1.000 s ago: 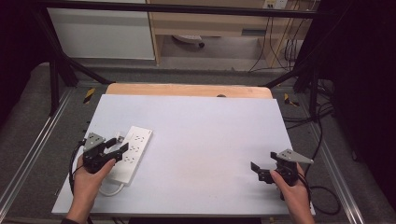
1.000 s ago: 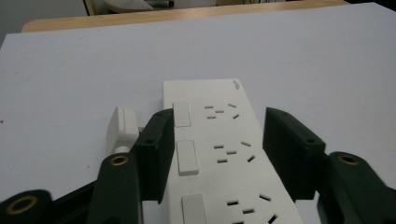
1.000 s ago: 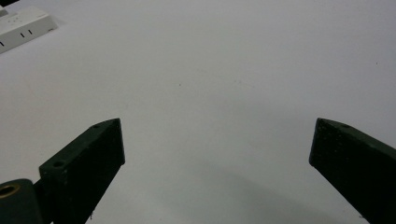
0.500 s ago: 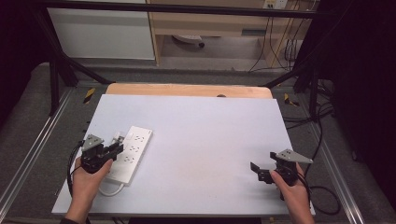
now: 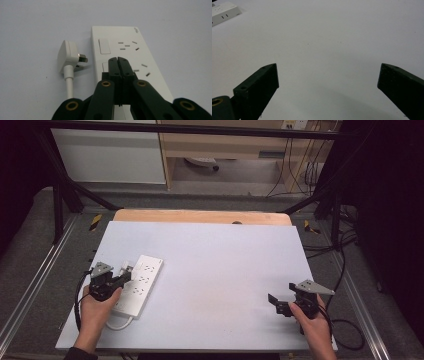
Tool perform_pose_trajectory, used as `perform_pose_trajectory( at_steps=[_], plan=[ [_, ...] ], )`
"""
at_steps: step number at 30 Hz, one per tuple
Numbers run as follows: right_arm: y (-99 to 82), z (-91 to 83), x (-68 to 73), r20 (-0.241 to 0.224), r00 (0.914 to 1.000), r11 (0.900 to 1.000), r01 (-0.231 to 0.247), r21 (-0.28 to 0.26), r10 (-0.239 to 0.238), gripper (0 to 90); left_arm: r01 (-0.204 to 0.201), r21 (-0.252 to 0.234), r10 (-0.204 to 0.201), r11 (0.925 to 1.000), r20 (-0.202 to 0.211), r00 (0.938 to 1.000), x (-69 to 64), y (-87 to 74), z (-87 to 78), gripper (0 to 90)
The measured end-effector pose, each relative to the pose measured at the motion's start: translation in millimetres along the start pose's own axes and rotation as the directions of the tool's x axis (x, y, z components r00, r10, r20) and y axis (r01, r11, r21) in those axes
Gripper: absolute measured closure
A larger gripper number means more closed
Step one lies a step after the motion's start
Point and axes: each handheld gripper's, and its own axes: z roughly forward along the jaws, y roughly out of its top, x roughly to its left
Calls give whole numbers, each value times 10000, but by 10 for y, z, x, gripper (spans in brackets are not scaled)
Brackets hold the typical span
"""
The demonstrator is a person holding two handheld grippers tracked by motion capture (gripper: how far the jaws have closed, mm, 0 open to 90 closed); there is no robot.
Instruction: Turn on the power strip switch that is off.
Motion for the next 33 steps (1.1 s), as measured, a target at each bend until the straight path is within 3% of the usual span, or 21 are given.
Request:
perform_pose_trajectory(
  at_steps=[13,33],
  plan=[
    [1,1,-7,7,10000,10000,-5,-13,5,40,-114,287,119,9995,-159,9998,25,21,115,898],
    [4,-7,-3,-9,10000,10000,26,-6,-26,40,-283,472,294,9985,-221,9993,9,13,135,898]
  ],
)
